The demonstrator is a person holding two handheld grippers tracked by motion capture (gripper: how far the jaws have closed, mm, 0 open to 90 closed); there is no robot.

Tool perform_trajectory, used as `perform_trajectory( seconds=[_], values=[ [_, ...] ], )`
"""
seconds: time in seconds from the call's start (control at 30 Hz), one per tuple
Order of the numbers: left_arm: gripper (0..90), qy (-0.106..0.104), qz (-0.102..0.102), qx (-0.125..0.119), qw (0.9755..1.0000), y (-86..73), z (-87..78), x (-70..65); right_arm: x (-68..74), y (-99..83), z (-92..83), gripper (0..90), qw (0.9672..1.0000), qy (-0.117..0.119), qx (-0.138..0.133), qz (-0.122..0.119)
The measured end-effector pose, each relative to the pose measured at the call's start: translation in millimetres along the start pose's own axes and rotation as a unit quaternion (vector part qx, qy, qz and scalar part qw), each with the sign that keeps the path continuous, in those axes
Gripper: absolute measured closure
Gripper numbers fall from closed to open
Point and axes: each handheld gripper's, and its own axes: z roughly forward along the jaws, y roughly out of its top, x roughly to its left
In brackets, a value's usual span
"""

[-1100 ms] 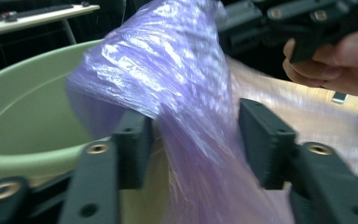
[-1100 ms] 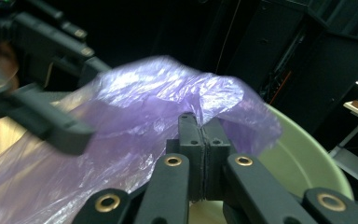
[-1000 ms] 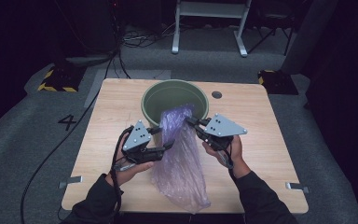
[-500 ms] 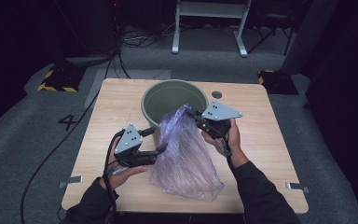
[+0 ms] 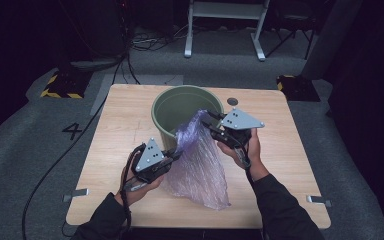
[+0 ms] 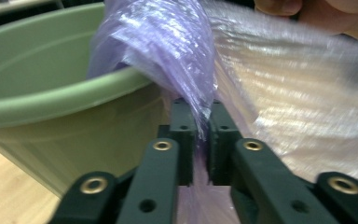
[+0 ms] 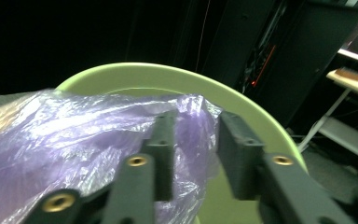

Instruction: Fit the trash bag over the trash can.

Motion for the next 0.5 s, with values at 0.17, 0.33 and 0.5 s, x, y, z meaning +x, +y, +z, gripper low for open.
perform_trajectory(
  seconds=[0.17,0.33,0.5],
  values=[
    [86.8,0.000,-0.005,-0.003,1.0000,2.0,1.0,1.2,6.7,2.1,-15.5,47.6,0.9993,0.015,0.006,-0.035],
    [86.8,0.002,-0.002,-0.002,1.0000,4.3,3.4,0.0,18.4,1.2,-35.9,41.4,0.9984,0.016,-0.006,-0.054],
    [86.8,0.004,-0.003,-0.006,1.0000,6.7,4.1,0.3,30.7,-0.9,-65.7,39.3,0.9968,0.043,-0.033,-0.058]
  ],
)
